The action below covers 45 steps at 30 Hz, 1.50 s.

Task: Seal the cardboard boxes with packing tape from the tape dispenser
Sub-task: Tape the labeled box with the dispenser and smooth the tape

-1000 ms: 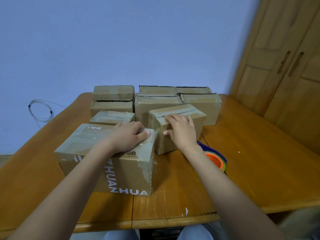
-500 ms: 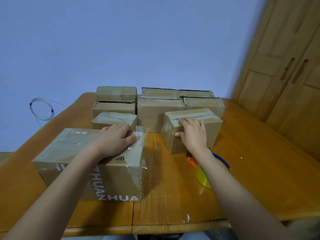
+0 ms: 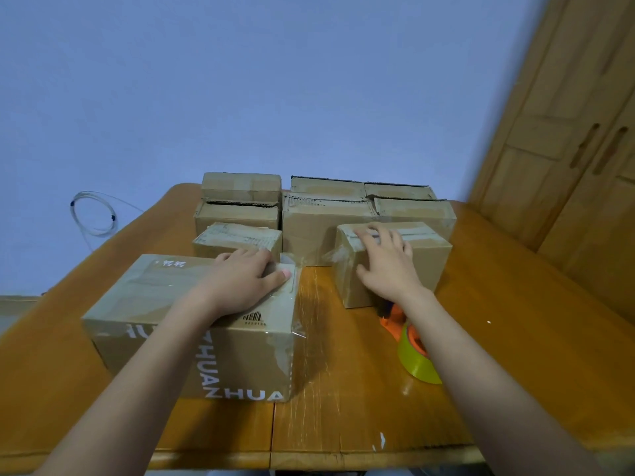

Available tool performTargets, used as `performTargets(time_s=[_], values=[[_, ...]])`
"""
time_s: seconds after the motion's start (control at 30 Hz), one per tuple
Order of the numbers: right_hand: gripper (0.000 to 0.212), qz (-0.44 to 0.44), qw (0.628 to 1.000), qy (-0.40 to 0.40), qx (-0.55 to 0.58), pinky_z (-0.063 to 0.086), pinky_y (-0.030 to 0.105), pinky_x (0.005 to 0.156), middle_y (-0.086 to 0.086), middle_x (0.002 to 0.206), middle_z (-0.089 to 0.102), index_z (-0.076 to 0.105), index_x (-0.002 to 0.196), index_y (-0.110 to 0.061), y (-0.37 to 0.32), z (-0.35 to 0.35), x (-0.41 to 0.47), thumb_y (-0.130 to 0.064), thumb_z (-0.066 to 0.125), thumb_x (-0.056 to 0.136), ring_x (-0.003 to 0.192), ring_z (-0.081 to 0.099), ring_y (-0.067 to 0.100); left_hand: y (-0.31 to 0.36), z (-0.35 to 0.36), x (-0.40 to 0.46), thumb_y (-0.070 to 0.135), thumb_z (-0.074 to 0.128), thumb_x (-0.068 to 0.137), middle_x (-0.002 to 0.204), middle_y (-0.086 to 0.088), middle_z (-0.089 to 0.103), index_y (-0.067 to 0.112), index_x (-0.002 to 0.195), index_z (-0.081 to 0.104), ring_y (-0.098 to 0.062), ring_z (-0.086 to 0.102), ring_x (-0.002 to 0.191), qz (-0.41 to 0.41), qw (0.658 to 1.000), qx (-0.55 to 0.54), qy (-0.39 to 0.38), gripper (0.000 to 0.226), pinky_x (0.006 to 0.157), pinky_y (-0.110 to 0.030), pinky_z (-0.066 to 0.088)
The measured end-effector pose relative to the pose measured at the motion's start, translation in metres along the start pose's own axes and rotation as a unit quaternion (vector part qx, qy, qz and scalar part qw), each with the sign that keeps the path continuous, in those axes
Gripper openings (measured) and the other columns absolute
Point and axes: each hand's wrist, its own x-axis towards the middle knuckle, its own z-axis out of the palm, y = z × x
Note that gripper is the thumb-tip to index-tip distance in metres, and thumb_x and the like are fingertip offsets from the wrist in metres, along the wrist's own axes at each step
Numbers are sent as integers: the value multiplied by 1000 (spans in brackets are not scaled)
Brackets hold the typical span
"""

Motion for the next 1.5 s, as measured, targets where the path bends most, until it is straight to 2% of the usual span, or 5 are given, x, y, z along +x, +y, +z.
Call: performTargets(time_s=[0.3, 0.57, 0.8, 1.07, 1.5], values=[[46, -184, 936, -189, -232, 30, 46, 109, -1, 155, 25, 54, 132, -24, -20, -18, 42, -39, 55, 88, 142, 19, 23, 0, 1, 1, 55, 29, 97, 116, 4, 55, 24, 106, 46, -15, 47, 112, -3, 1000, 13, -2, 36, 103, -36, 29], [35, -238, 849, -215, -420, -7, 60, 113, -2, 128, 59, 67, 116, -24, -38, -12, 46, -43, 50, 91, 142, 23, 24, -1, 3, 1, 55, 28, 97, 127, 3, 55, 20, 125, 49, -15, 46, 120, 3, 1000, 12, 7, 49, 105, -35, 27], [34, -258, 803, -259, -472, 25, 48, 113, 8, 137, 54, 61, 123, -17, -48, -3, 47, -33, 51, 94, 139, 34, 24, 0, 1, -4, 56, 27, 96, 123, 4, 56, 21, 122, 50, -14, 47, 116, 6, 1000, 13, 13, 49, 103, -34, 28], [38, -170, 980, -106, 8, 3, 37, 118, -1, 135, 56, 59, 126, -19, -46, -21, 39, -12, 43, 93, 131, 44, 12, 2, -1, -8, 56, 28, 97, 126, 2, 55, 21, 125, 49, -16, 46, 118, 2, 1000, 8, 10, 49, 105, -35, 27], [52, -50, 927, -30, 370, 37, 21, 100, -8, 126, 52, 49, 136, -21, -74, 21, -13, 0, 55, 89, 121, 45, 9, 3, 0, -4, 55, 28, 97, 125, 3, 56, 19, 124, 50, -15, 47, 118, -3, 1000, 12, 10, 50, 103, -34, 28]])
